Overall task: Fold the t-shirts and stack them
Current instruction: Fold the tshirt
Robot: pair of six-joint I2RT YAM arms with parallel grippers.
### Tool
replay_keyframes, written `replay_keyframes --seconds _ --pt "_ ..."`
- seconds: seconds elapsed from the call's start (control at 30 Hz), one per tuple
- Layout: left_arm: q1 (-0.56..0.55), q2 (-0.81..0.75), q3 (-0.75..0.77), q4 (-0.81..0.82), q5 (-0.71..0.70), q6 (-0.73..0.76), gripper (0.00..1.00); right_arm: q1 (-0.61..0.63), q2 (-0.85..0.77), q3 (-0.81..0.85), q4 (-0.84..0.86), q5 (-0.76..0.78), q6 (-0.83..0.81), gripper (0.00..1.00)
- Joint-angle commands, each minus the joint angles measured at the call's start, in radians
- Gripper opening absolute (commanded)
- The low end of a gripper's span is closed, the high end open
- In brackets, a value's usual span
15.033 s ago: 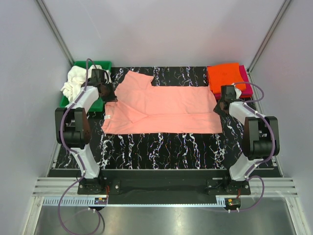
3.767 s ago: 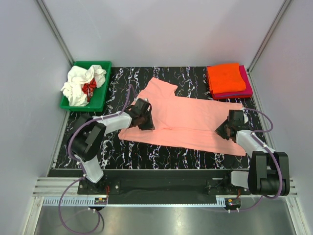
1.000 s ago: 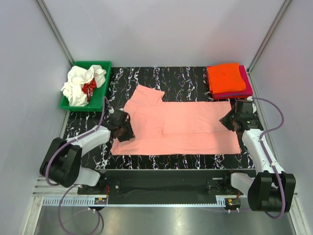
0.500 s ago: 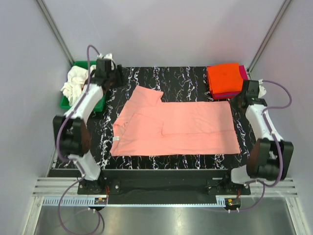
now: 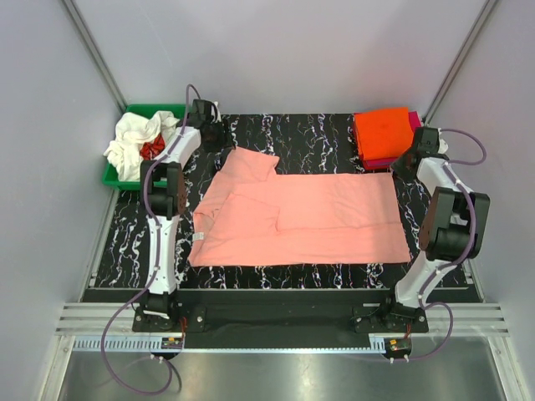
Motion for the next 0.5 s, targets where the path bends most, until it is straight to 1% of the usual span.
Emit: replay_keyframes --seconds 0.0,0.17,0.23,0.27,0.33,0.47 --pt "0.010 0.005 0.097 0.017 0.074 -0.015 0.63 -0.022 0.084 0.057 0.089 -0.031 -0.006 0.39" --pt "0.008 0.042 0.070 0.029 0.117 -0.009 0.63 -0.023 0.174 0.080 0.144 -0.057 -0.077 0.39" --pt "0.010 0.062 0.064 0.020 0.126 -0.012 0.64 -0.025 0.217 0.094 0.157 -0.077 -0.121 0.42" --pt "0.011 0.068 0.064 0.021 0.137 -0.007 0.64 -0.033 0.227 0.117 0.152 -0.112 -0.161 0.43" --pt "0.010 0.091 0.067 0.029 0.178 -0.004 0.63 -0.040 0.230 0.120 0.143 -0.108 -0.187 0.45" --pt "0.010 0.106 0.071 0.032 0.194 -0.016 0.63 -0.095 0.250 0.161 0.086 -0.220 -0.183 0.47"
